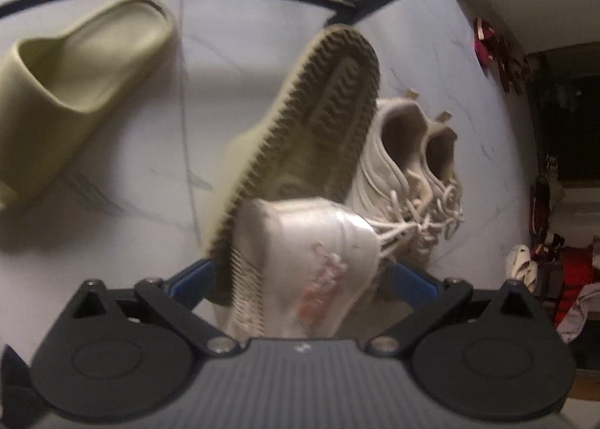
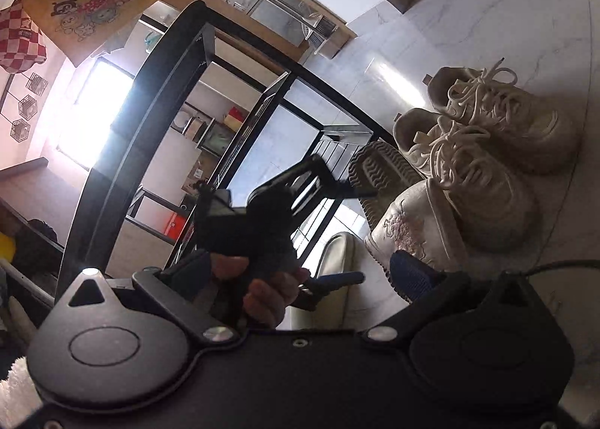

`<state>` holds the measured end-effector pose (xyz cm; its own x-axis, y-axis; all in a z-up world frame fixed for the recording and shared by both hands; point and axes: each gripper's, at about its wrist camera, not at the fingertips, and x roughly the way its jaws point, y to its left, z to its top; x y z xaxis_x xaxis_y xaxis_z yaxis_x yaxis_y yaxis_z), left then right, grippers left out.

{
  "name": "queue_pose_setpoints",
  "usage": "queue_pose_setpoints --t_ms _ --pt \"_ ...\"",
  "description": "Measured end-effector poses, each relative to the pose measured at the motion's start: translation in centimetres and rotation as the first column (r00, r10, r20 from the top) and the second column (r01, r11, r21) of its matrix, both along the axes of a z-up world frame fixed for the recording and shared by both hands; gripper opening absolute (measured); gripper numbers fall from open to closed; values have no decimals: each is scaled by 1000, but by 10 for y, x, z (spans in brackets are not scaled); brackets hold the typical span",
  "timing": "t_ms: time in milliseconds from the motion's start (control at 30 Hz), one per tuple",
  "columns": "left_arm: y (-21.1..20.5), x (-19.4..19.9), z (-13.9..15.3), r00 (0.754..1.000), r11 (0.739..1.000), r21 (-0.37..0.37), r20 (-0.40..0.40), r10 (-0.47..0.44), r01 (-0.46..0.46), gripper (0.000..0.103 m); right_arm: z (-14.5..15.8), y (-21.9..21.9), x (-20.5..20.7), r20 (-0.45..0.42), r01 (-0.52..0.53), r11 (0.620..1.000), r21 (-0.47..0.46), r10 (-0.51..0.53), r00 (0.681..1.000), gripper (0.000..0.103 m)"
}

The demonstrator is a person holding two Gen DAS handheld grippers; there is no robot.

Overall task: Organize scattered shoes
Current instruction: 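Move the left gripper back to the second white embroidered shoe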

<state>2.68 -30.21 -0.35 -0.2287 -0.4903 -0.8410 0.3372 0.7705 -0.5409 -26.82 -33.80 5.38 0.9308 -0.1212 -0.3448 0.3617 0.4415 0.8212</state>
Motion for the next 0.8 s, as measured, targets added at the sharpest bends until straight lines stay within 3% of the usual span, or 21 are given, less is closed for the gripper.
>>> queue_pose_setpoints --t_ms 200,433,600,800 --pt "-21 -12 -10 1000 998 65 5 -18 18 102 -1 -2 -1 8 -3 1000 16 3 1000 103" --pt "-59 -38 -9 979 969 209 125 -161 132 102 -4 -5 0 15 -13 999 43 12 1000 103" --pt "-59 -38 -13 976 969 238 184 -117 72 102 -6 -7 1 17 -18 999 52 17 1000 103" --pt "-63 -38 -19 967 947 316 217 -133 59 103 -8 -7 2 15 -22 998 57 21 1000 103"
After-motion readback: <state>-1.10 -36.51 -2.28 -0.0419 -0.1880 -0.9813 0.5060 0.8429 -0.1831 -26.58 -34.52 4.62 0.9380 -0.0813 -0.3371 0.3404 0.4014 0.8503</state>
